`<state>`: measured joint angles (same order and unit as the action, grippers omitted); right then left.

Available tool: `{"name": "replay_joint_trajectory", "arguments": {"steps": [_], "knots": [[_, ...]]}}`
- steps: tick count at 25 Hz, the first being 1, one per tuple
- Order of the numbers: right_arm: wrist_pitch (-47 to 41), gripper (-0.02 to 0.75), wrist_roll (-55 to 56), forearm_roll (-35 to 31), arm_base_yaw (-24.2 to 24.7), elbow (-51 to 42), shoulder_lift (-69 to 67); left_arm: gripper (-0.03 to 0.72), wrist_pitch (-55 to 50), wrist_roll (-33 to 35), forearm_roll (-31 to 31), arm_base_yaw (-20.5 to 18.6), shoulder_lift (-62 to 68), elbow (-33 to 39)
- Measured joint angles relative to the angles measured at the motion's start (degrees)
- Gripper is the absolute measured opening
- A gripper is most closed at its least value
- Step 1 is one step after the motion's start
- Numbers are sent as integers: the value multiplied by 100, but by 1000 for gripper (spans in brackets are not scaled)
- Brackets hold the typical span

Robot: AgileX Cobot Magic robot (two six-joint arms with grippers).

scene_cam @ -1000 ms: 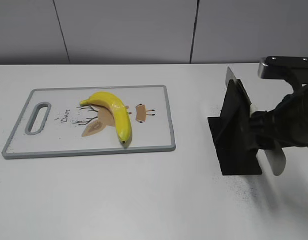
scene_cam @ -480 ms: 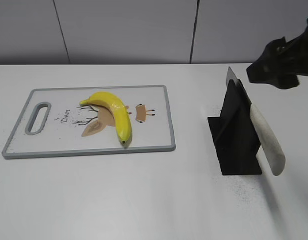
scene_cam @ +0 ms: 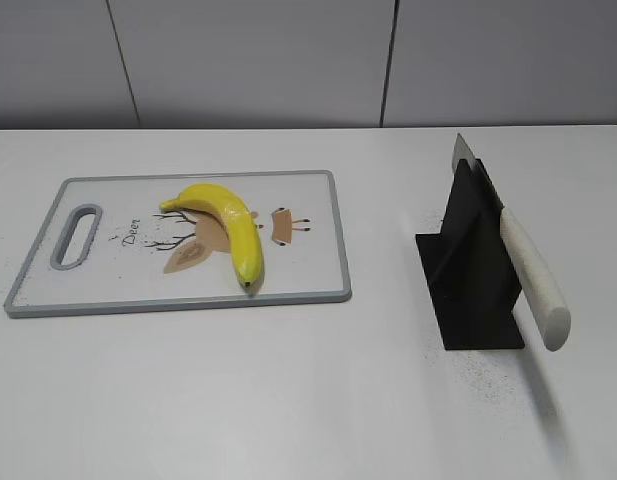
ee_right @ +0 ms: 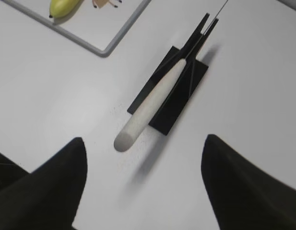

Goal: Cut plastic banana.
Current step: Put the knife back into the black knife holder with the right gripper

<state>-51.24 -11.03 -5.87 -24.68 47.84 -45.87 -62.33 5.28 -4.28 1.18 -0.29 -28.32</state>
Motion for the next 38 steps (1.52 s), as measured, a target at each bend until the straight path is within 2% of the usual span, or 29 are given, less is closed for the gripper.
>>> {"name": "replay_joint_trajectory", "arguments": {"steps": [6, 16, 28, 33, 36, 38], "knots": [[-326, 592, -24, 0, 0, -996, 1222, 544, 0, -4, 0, 0, 0, 0], [-830, 591, -28, -60, 0, -1869, 2969, 544, 0, 4, 0, 0, 0, 0], [-919, 521, 55, -42, 0, -1930, 4457, 544, 0, -6, 0, 0, 0, 0], [-918, 515, 60, -47, 21, -1930, 4622, 544, 0, 2, -7, -6, 0, 0], [-918, 515, 60, -48, 193, -1930, 4622, 544, 0, 3, -12, -6, 0, 0], [-918, 515, 60, -48, 498, -1930, 4622, 544, 0, -7, -12, -6, 0, 0]]}}
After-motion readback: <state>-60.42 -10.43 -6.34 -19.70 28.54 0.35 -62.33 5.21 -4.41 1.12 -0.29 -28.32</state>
